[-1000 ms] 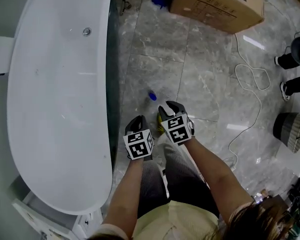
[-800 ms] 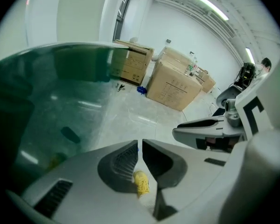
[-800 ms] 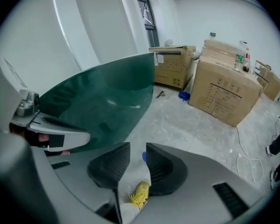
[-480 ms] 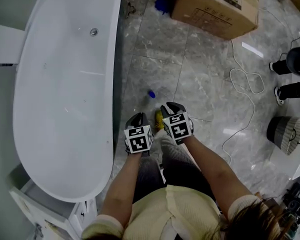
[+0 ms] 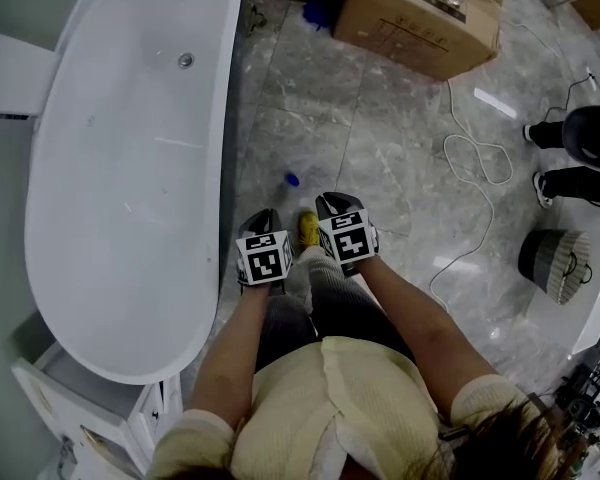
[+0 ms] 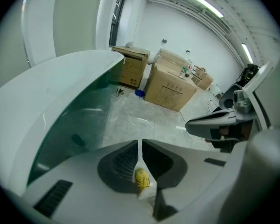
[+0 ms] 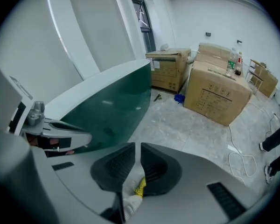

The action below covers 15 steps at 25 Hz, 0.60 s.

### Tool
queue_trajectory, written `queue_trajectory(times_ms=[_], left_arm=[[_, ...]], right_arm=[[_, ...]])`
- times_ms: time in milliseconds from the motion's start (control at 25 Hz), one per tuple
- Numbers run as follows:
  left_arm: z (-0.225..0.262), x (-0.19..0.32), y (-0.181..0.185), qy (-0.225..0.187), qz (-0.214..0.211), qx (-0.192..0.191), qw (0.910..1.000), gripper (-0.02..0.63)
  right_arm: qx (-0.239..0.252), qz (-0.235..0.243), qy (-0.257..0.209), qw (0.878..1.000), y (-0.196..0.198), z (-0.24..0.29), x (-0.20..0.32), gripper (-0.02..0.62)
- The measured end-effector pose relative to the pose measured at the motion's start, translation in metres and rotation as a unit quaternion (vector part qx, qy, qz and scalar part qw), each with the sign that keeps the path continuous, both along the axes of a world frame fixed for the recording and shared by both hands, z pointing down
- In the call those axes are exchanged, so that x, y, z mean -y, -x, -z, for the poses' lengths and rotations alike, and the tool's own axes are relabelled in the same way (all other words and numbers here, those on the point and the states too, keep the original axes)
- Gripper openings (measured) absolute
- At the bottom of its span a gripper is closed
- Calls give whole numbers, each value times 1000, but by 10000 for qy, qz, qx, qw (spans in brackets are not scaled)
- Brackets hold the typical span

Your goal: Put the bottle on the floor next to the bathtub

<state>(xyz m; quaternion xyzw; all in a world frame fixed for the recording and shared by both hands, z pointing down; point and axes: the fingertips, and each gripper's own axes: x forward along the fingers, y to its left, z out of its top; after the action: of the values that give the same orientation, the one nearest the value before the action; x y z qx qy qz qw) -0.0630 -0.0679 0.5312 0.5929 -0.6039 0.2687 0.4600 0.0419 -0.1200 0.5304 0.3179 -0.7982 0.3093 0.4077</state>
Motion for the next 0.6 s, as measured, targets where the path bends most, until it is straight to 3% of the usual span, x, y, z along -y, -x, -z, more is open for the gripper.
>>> queue_trajectory(times_ms=[600], left_arm=[[35,-10,9,-123,-134,142,9997,80]], right_arm=[[132,196,-125,9996,2,46,-7,31]])
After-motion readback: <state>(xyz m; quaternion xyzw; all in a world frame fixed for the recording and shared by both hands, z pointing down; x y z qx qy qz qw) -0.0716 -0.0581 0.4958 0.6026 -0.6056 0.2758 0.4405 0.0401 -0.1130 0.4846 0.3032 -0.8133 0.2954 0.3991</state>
